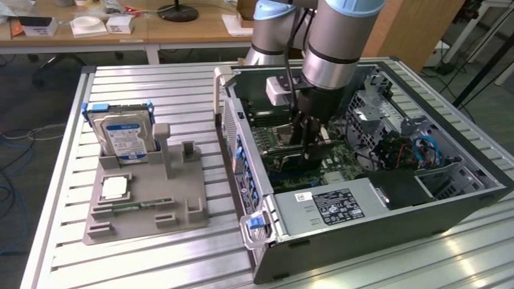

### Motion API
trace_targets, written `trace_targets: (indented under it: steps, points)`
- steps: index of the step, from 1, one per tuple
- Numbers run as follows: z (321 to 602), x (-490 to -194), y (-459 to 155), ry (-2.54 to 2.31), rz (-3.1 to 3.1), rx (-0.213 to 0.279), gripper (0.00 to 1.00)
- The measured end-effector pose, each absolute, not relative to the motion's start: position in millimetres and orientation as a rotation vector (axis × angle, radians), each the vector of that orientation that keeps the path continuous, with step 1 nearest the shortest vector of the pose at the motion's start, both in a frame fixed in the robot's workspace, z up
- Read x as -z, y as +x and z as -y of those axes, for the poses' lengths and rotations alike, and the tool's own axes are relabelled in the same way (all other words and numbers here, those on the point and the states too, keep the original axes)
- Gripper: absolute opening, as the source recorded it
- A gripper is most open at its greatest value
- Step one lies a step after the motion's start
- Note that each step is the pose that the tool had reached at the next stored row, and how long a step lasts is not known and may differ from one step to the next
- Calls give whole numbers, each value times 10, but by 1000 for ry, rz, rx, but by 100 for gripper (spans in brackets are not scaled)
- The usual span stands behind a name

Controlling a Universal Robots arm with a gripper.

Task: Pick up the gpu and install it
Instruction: 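Insert the gpu into the slot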

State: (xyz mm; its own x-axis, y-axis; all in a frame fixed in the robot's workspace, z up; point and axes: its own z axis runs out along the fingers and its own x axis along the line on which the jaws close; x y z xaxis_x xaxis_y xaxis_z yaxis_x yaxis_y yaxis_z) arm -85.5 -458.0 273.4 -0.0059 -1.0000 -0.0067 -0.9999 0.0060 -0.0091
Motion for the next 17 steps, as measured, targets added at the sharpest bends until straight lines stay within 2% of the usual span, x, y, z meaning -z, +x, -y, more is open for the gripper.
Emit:
trace_targets:
  steps: [7, 15, 17]
  points:
    - [4580, -2858, -855, -2207, -2220, 3, 56]
    - [4580, -2861, -855, -2206, -2219, 1, 55]
    - [4580, -2861, -855, -2206, -2219, 1, 42]
